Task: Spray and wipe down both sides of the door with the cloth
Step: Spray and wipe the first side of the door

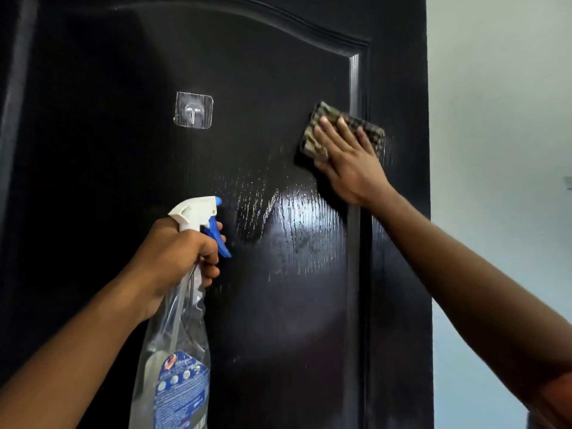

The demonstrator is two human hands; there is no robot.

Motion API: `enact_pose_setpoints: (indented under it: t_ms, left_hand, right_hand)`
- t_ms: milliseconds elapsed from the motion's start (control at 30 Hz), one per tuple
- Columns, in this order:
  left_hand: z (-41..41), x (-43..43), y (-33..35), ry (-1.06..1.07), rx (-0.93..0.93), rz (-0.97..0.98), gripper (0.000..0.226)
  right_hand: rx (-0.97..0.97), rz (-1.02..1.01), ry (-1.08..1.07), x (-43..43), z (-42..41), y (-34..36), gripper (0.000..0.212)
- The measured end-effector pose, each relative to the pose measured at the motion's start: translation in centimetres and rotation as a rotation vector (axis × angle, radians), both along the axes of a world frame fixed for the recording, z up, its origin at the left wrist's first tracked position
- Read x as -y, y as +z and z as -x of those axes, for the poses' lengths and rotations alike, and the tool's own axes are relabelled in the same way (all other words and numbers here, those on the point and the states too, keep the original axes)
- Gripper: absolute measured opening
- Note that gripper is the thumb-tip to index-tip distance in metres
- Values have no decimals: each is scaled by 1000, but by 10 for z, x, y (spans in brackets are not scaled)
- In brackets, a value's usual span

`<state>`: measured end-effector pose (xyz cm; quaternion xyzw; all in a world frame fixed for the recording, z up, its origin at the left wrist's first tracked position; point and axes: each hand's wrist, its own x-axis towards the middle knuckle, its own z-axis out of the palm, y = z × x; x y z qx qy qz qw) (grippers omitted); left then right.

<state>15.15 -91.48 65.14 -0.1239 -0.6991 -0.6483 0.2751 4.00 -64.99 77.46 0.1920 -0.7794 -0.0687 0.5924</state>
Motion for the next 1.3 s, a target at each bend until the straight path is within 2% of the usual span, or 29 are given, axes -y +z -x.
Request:
enact_pose_setpoints:
  t_ms: [67,133,267,400,467,533,667,733,833,1033,1100,1200,1300]
  left_hand:
    - [1,-7,-2,6,0,3,31]
    - [-2,-14,-8,9,4,3,32]
    - [-9,-25,-23,-5,19,-13,34]
    - [-16,-30,-42,-9,43,-10,34]
    - [-18,-31,-53,-11,61,-4,34]
    - [-17,-32,-62,-18,88,-7,35]
    - [-10,-30,-77,-9,126,-10,34]
    - [-8,-28,-85,-1,131,-7,35]
    - [-10,-25,-98,12,128,-7,37]
    - [-15,-21,-116,29,154,-4,38]
    - [-17,-21,-120,24,160,-11,39]
    - [-17,-19,-125,22,166,-28,41]
    - [-14,-16,-130,10,178,-32,41]
  right_hand:
    - [-1,40,10,9,1,8,61]
    - [-42,12,23,17,5,-17,60]
    - [-69,-174,26,22,6,-134,60]
    - [35,-399,36,4,1,-231,67]
    - [60,-448,31,-6,3,-225,68]
    - [51,-394,17,-6,6,-186,66]
    - [30,-66,31,7,6,-75,59]
    - [9,12,20,13,9,-56,60]
    - [-43,-17,40,19,11,-93,59]
    - [66,-263,53,22,2,-283,65]
    - [99,-334,52,14,3,-321,65]
    - [89,-348,34,2,8,-304,66]
    - [32,-169,61,6,12,-226,59]
